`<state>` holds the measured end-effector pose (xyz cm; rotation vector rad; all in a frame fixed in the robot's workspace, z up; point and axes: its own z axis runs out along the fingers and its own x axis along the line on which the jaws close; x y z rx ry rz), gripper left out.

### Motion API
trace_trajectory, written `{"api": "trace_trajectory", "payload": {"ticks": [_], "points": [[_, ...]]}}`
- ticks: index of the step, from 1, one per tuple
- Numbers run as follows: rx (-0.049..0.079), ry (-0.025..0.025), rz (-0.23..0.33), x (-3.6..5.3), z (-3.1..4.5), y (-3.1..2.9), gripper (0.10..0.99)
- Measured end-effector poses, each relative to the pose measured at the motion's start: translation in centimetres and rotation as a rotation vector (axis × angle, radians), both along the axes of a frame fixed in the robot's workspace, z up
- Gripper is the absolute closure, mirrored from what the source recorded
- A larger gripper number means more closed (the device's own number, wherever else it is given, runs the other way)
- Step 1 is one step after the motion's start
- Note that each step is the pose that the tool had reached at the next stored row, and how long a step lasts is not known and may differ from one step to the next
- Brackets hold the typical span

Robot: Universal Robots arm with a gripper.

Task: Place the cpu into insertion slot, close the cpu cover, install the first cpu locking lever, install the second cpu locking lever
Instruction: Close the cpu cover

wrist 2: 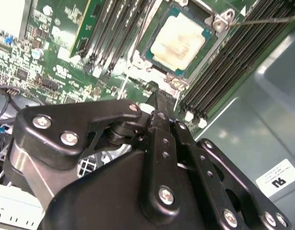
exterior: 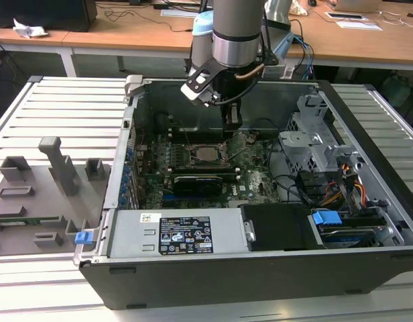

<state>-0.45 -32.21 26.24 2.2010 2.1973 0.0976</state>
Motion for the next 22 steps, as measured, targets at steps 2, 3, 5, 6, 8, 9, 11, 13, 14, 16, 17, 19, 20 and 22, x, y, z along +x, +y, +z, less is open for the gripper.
{"api": "trace_trajectory", "payload": {"ticks": [2,3,5,6,8,9,11,13,14,16,17,19,20,22], "points": [[0.0,0.0002,0.0,0.07,0.1,0.01,0.98],[0.0,0.0004,0.0,0.27,0.1,0.0,0.98],[0.0,0.0027,0.0,1.26,0.11,0.01,0.98],[0.0,0.0046,0.0,1.67,0.12,0.02,0.98],[0.0,0.0055,0.0,2.08,0.11,0.02,0.98],[0.0,0.0056,0.0,2.2,0.11,0.03,0.98],[0.0,0.0057,0.002,2.31,0.11,0.03,0.98],[0.0,0.0058,0.003,2.36,0.11,0.02,0.98],[0.0,0.0057,0.003,2.39,0.11,0.02,0.98],[0.0,0.0058,0.004,2.45,0.11,0.02,0.98],[0.0,0.0057,0.004,2.48,0.11,0.02,0.98],[0.0,0.0058,0.004,2.55,0.11,0.02,0.98],[0.0,0.0059,0.005,2.63,0.11,0.03,0.98],[0.0,0.0065,0.005,2.89,0.12,0.05,0.98]]}}
